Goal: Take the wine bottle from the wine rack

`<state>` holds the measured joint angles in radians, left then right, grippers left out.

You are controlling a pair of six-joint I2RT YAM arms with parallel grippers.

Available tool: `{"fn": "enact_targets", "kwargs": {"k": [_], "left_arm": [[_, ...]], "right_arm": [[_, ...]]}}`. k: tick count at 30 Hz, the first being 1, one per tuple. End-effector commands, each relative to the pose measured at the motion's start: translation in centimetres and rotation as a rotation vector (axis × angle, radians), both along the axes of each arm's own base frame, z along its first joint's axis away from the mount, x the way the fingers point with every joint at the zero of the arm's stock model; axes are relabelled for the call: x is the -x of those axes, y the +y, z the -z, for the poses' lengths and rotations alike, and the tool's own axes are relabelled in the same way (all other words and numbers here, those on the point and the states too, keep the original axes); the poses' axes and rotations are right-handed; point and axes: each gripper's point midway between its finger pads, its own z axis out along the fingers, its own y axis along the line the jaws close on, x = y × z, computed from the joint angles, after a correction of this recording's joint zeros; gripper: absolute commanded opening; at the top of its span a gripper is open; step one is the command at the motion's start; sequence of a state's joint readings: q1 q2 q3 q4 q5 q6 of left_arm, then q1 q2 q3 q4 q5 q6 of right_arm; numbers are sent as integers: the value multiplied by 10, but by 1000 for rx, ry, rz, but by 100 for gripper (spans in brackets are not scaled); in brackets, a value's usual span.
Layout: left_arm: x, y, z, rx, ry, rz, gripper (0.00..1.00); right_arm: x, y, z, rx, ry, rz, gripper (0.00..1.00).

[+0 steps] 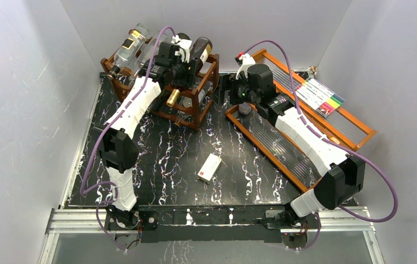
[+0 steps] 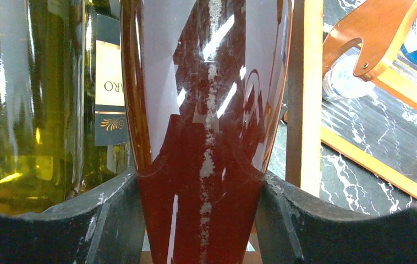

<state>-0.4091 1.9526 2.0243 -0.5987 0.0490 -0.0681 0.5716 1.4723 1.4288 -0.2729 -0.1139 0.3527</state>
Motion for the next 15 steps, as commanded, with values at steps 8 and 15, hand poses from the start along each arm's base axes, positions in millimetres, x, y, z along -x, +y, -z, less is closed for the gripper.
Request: {"fn": "enact_targets", "kwargs": {"k": [8,15], "left_arm": [[17,-3,-77,123,-124,1,2],[21,-2,-95,181,-146,-16,0]], "right_arm": [[0,-2,-36,-59,-96,17,98],[-1,-2,-35,-59,-93,17,98]]}}
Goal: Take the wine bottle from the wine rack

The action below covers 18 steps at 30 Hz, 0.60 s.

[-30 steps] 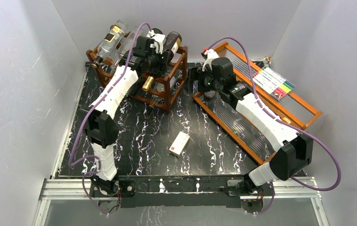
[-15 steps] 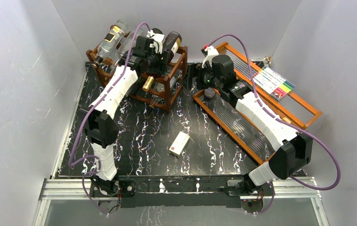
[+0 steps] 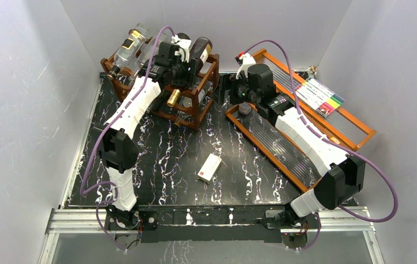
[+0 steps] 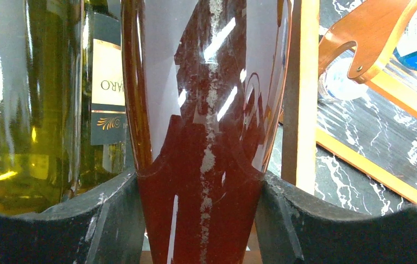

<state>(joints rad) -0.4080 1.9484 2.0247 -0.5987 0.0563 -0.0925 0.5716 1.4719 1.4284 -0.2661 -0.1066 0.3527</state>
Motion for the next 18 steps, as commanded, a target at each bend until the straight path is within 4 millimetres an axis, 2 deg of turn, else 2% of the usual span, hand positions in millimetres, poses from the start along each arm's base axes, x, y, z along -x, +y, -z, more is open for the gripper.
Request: {"fn": "enact_targets", "kwargs": {"k": [1,13,18], "left_arm": [[20,0,-95,166,-155,-17,0],[22,5,-134,247,-226,-61,0],[23,8,-139,299,-216,-108,0]], "right_arm": [[1,-2,-35,-58,-88,11,98],[0,-1,-31,-56,-81,14,98],[0,-2,-30,-54,-80,16,98]]}}
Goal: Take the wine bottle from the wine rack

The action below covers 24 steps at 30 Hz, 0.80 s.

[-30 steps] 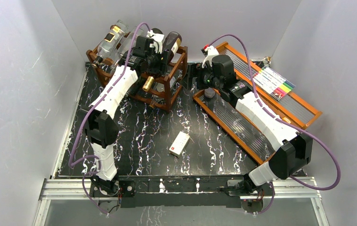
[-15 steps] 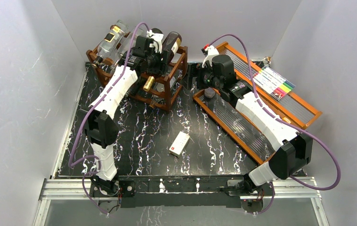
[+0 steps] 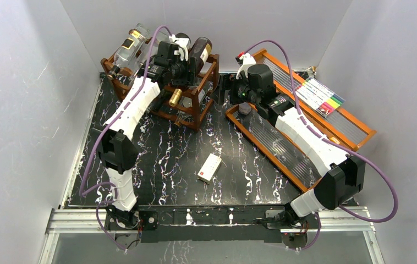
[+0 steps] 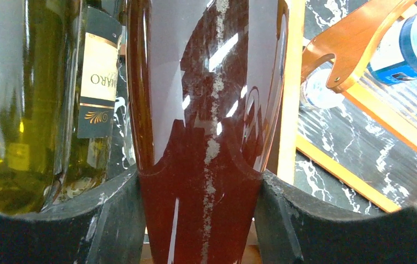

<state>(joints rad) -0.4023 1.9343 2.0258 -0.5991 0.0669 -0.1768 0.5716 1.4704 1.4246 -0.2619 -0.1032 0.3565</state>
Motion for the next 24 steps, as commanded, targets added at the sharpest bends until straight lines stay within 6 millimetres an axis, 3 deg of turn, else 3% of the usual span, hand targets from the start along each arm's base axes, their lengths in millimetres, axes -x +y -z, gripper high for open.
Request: {"fn": "enact_targets", "kwargs": {"k": [1,7,11,16,24], "left_arm": [[21,11,-132,241,-231,-85,0],[19,25,-146,476,-196,-100,0],[15,41,-141,617,-147,-97,0],[19,40,-144,667,-136,-47,0],[23,45,-164,725,-168,-33,0]], "right_arm": [[0,-1,-30,-50,-80,13,98],[0,-1,-29,-50,-79,14,98],[0,-2,-28,-48,-78,18,98],[0,-3,-27,-45,-77,22,98],[-1,-2,-26,-45,-73,19,98]]}}
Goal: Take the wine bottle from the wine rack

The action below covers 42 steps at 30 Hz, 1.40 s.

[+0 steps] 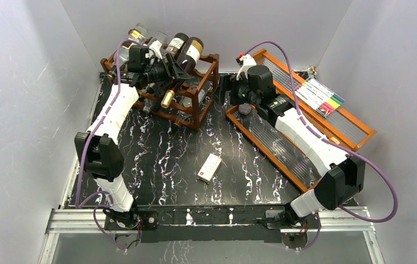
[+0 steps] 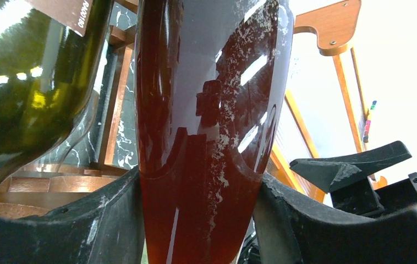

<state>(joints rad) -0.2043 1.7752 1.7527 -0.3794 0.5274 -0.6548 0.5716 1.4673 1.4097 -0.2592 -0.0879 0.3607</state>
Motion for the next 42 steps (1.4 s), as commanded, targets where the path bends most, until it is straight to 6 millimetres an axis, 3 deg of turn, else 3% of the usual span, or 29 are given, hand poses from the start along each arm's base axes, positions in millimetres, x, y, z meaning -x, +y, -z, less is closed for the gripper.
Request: {"fn": "enact_targets", "kwargs": {"k": [1,17,27,30,34,37,42], "left_arm": [[-1,28,-137,137,-380,-90,0],[16,21,-175,277,-454,-8,0],[18,24,-178,336,-457,-3,0],[15,27,-165,272,-473,-11,0],[9,38,-111,61,-478,-18,0],[9,22,-89,-67,-519,70,0],[-12,22,-83,-136,-543,29,0]], "right_arm": [[0,0,-31,-51,-81,4,98],[2,-4,-33,-47,-90,16,98],[3,-5,-32,-45,-88,17,98],[3,-4,-28,-45,-82,14,98],[1,3,-29,-65,-65,-1,98],[1,3,-26,-63,-56,-2,98],[0,3,-25,-62,-57,-1,98]]}}
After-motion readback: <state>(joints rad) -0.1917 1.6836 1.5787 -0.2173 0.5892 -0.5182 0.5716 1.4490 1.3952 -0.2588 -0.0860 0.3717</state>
